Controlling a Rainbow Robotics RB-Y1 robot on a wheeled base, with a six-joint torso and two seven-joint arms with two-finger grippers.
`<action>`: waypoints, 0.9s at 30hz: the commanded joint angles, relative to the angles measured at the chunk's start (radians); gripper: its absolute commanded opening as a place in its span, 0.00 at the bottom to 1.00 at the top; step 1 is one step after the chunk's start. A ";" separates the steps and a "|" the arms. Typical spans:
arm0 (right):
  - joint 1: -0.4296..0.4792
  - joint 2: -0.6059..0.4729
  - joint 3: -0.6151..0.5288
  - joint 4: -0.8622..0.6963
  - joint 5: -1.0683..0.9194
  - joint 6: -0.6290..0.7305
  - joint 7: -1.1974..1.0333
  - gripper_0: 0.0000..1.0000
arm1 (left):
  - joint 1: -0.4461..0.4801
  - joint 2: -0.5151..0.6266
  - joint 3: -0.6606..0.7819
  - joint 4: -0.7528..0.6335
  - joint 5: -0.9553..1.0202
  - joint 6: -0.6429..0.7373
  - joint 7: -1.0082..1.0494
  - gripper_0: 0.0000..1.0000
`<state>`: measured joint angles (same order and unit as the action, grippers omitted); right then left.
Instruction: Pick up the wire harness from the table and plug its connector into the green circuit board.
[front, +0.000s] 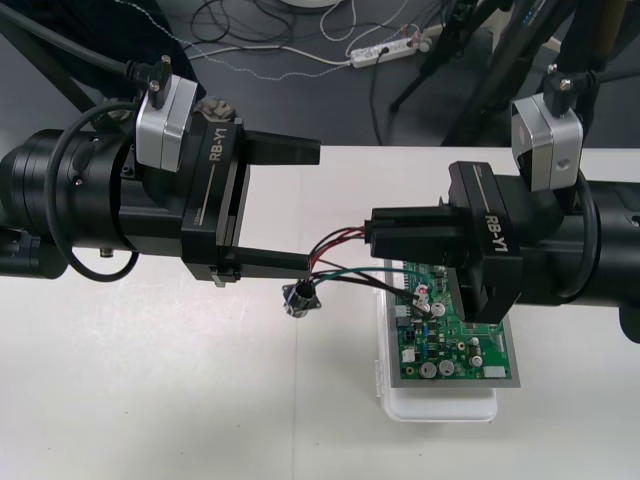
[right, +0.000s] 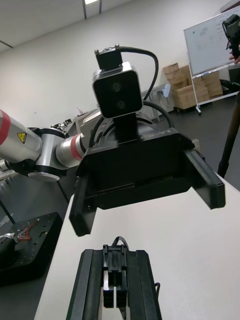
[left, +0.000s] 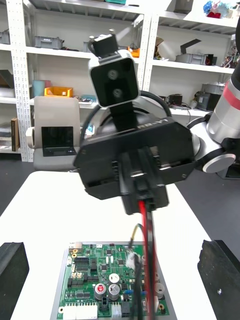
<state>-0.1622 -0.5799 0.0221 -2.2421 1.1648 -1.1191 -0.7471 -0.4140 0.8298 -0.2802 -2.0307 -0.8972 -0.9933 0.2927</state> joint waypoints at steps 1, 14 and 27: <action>-0.065 0.034 -0.027 0.015 -0.001 -0.004 -0.048 0.00 | 0.006 -0.017 -0.005 -0.026 0.034 -0.027 -0.044 1.00; -0.065 0.086 -0.028 0.038 -0.013 -0.010 -0.008 0.00 | 0.035 -0.044 -0.005 -0.026 0.057 -0.024 -0.029 1.00; -0.062 0.127 -0.033 0.039 -0.020 -0.028 0.057 0.00 | 0.050 -0.070 -0.007 -0.026 0.101 -0.022 0.123 1.00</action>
<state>-0.2005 -0.4766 0.0216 -2.1926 1.1630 -1.1413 -0.7363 -0.3762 0.7867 -0.2802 -2.0307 -0.8219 -0.9933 0.2960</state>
